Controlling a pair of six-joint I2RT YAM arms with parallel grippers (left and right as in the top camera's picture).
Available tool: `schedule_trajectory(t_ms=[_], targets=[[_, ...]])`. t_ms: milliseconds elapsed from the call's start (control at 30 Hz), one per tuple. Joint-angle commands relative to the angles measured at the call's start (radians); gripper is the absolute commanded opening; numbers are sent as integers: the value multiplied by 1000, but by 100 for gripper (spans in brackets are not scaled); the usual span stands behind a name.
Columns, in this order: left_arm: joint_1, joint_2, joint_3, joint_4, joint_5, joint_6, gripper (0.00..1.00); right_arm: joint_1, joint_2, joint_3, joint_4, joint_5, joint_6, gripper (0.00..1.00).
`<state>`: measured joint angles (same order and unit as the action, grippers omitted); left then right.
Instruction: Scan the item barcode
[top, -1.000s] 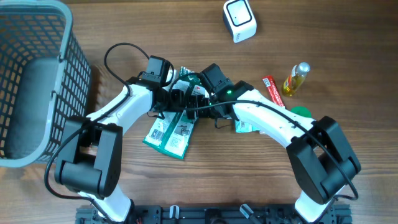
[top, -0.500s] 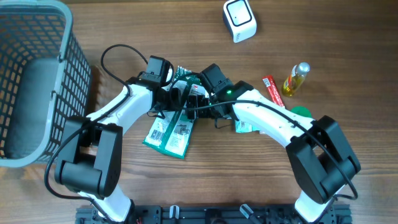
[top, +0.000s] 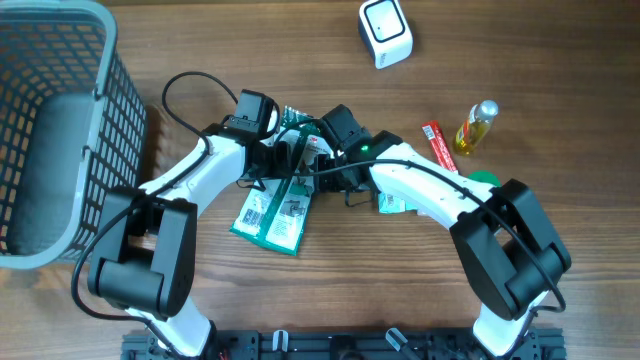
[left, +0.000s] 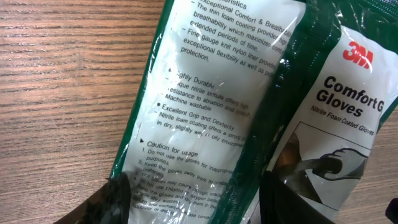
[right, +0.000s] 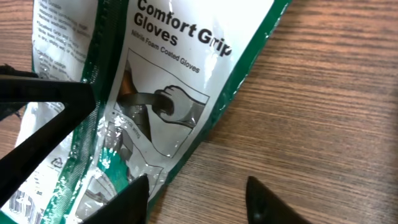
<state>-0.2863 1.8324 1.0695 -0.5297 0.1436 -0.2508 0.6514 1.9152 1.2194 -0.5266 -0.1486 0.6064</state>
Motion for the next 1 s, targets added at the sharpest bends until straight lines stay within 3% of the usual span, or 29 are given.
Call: schedule_trajectory(t_ms=[0,100,200,267,700,967], targets=[[2,14,-23,-13,-14,-19,57,2,19,-4,2,22,-4,41],[2,14,-23,-20,-14,-19,59,2,20,-4,3,24,-4,40],[2,14,-23,-23,-14,-19,61,2,26,-4,3,53,-4,62],[2,14,-23,-23,-14,-19,60,2,27,-4,3,53,-2,66],[2,14,-23,-27,-14,-19,64,3,100,-4,29,11,6,70],[4,13,-23,1,-14,-19,69,4,108,-4,28,-182,7,68]])
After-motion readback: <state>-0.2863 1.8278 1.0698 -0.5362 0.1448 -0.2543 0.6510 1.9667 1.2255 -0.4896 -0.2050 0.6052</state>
